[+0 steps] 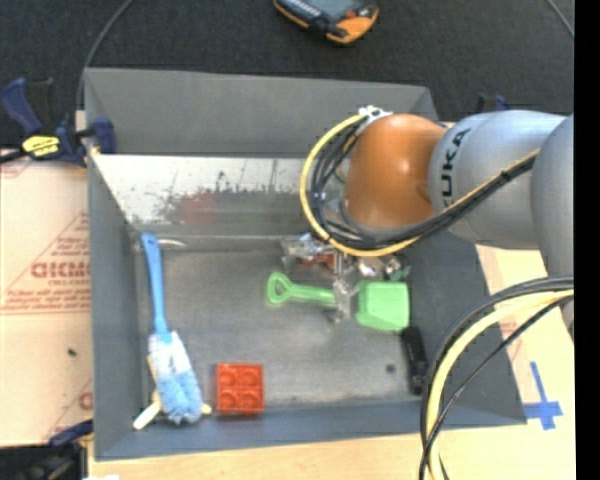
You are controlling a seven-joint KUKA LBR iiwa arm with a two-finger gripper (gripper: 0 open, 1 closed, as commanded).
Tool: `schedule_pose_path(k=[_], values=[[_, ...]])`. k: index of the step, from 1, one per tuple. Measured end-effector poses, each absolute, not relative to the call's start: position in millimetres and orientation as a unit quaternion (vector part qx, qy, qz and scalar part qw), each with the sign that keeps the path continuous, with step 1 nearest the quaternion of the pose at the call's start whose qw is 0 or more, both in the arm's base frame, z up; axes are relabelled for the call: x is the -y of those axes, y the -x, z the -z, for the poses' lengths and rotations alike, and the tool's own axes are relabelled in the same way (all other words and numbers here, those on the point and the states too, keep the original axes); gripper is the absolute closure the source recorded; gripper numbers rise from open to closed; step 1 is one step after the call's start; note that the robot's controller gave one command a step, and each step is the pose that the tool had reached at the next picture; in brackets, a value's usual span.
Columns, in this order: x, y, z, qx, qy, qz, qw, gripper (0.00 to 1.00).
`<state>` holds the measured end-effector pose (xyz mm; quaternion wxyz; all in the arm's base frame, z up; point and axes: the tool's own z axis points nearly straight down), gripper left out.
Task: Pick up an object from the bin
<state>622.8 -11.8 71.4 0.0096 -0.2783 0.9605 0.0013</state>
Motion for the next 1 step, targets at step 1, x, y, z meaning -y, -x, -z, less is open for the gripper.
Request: schedule_pose_path(k=[1], values=[[26.2,-614.7,-72.0,-0.967,0.255,-0.002,0.007,1.0]])
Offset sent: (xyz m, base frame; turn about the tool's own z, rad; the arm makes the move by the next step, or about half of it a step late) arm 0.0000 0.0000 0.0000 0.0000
